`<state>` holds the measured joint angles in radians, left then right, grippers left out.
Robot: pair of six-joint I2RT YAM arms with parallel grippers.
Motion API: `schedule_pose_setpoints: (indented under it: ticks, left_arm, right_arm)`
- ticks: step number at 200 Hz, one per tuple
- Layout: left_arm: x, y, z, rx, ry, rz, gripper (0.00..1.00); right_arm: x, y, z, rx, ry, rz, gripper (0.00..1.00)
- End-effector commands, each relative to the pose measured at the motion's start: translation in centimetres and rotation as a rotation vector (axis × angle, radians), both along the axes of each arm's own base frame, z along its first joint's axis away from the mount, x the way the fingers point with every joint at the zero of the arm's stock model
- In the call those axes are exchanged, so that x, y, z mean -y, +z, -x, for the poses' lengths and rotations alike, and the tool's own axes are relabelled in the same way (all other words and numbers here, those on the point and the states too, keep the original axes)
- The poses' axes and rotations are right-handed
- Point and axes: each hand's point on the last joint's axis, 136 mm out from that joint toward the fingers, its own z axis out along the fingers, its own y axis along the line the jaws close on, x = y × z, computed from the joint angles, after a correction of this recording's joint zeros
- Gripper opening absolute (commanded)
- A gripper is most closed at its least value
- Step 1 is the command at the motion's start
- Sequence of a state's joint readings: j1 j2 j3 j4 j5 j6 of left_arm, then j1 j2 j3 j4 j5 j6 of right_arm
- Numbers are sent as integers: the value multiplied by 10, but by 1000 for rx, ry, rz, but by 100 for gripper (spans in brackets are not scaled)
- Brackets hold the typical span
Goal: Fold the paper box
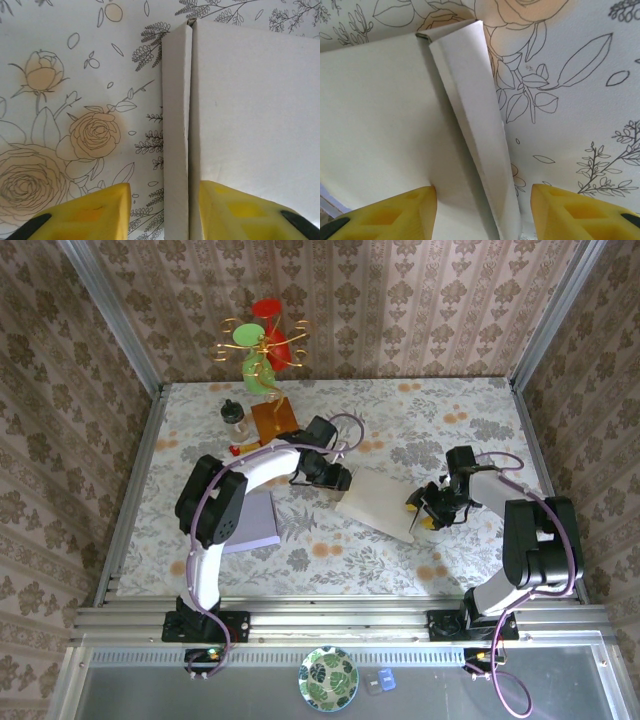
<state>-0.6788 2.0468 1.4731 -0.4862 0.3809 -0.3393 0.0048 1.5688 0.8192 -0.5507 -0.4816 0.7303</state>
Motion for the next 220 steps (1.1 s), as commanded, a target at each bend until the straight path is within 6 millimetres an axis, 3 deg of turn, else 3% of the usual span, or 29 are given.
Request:
schedule_pose_setpoints:
  ticks: [1, 30, 75, 109, 147, 220]
  left_arm:
    - [0, -10, 7, -36, -10, 17, 39]
    - [0, -12, 12, -46, -5, 32, 37]
    - [0, -10, 20, -59, 8, 53, 30]
    - [-3, 14, 19, -9, 31, 74, 33]
    - [-2, 43, 9, 29, 49, 123, 40]
    - [9, 19, 6, -27, -8, 109, 43]
  right_arm:
    - [3, -6, -2, 3, 21, 32, 53]
    - [3, -12, 1, -14, 29, 31, 50]
    - [2, -15, -5, 2, 58, 29, 33]
    - [3, -10, -3, 3, 87, 46, 32]
    - [5, -2, -4, 34, 118, 63, 37]
    - [1, 6, -16, 112, 122, 19, 54]
